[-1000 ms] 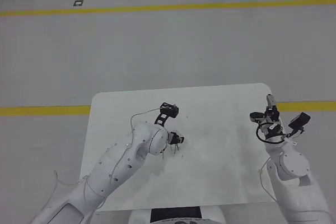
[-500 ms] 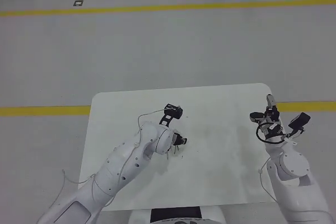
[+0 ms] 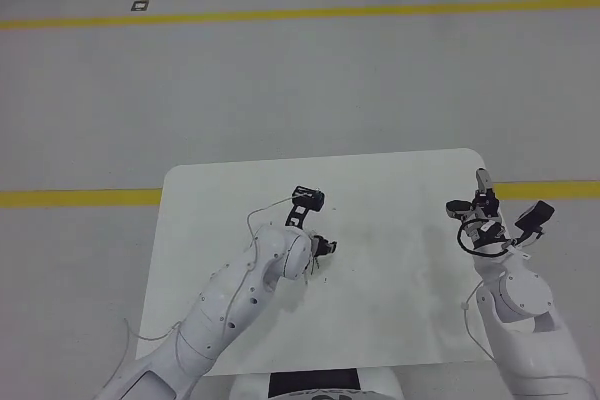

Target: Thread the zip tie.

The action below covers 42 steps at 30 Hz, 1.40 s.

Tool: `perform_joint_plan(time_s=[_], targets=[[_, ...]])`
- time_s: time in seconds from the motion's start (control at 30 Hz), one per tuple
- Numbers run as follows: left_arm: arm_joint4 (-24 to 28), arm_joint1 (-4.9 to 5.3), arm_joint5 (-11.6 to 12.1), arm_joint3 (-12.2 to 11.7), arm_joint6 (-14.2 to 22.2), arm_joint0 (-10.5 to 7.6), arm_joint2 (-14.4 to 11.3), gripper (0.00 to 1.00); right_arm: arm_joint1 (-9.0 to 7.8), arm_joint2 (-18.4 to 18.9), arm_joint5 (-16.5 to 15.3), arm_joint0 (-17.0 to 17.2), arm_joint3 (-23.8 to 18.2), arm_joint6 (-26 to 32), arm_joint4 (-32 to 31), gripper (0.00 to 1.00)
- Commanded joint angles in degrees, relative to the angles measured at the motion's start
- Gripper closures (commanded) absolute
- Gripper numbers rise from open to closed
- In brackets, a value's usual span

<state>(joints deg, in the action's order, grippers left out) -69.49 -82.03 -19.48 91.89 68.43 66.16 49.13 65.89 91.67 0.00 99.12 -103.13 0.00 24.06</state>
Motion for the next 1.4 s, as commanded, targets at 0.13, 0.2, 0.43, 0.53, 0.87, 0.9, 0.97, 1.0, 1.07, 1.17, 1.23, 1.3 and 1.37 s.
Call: perform_joint_plan(time_s=[0.13, 0.2, 0.43, 0.53, 0.87, 0.9, 0.97, 1.0, 1.07, 1.17, 1.23, 1.3, 1.37], targets=[[0.5, -0.02, 0.0, -0.4, 0.1, 0.27, -0.1, 0.00, 0.00, 0.0, 0.0, 0.0, 0.0, 0.0, 0.0, 0.00], [1.3, -0.26, 0.0, -1.2, -0.1, 0.38, -0.3, 0.00, 0.00, 0.0, 0.0, 0.0, 0.0, 0.0, 0.0, 0.00], [1.0, -0.39, 0.0, -1.6, 0.0, -0.06, -0.8, 0.00, 0.00, 0.0, 0.0, 0.0, 0.0, 0.0, 0.0, 0.00], [1.0, -0.40, 0.4, -1.5, -0.3, 0.10, -1.1, 0.00, 0.00, 0.0, 0.0, 0.0, 0.0, 0.0, 0.0, 0.00], [-1.4, -0.76, 0.0, 1.2, 0.3, 2.41, -0.5, 0.00, 0.00, 0.0, 0.0, 0.0, 0.0, 0.0, 0.0, 0.00], [-1.8, -0.83, 0.0, 1.6, 0.5, 2.61, -0.5, 0.00, 0.00, 0.0, 0.0, 0.0, 0.0, 0.0, 0.0, 0.00], [-3.2, -0.97, 0.0, 2.1, 1.2, 2.88, -0.4, 0.03, 0.00, 0.0, 0.0, 0.0, 0.0, 0.0, 0.0, 0.00], [-3.9, -1.04, 0.0, 2.1, 1.6, 2.94, -0.5, 0.07, 0.00, 0.0, 0.0, 0.0, 0.0, 0.0, 0.0, 0.00], [-4.6, -1.29, 0.0, 1.7, 2.1, 3.02, -0.3, 0.21, 0.00, 0.0, 0.0, 0.0, 0.0, 0.0, 0.0, 0.00], [-4.9, -1.74, 0.0, 1.0, 2.4, 2.81, -0.2, 0.45, 0.00, 0.0, 0.0, 0.0, 0.0, 0.0, 0.0, 0.00], [-5.1, -1.99, 0.0, 0.8, 2.6, 2.78, -0.1, 0.51, 0.00, 0.0, 0.0, 0.0, 0.0, 0.0, 0.0, 0.00], [-5.4, -2.25, 0.0, 0.7, 2.8, 2.79, -0.1, 0.54, 0.00, 0.0, 0.0, 0.0, 0.0, 0.0, 0.0, 0.00], [-6.1, -2.52, 0.0, 0.0, 3.0, 2.63, -0.1, 0.57, 0.00, 0.0, 0.0, 0.0, 0.0, 0.0, 0.0, 0.00]])
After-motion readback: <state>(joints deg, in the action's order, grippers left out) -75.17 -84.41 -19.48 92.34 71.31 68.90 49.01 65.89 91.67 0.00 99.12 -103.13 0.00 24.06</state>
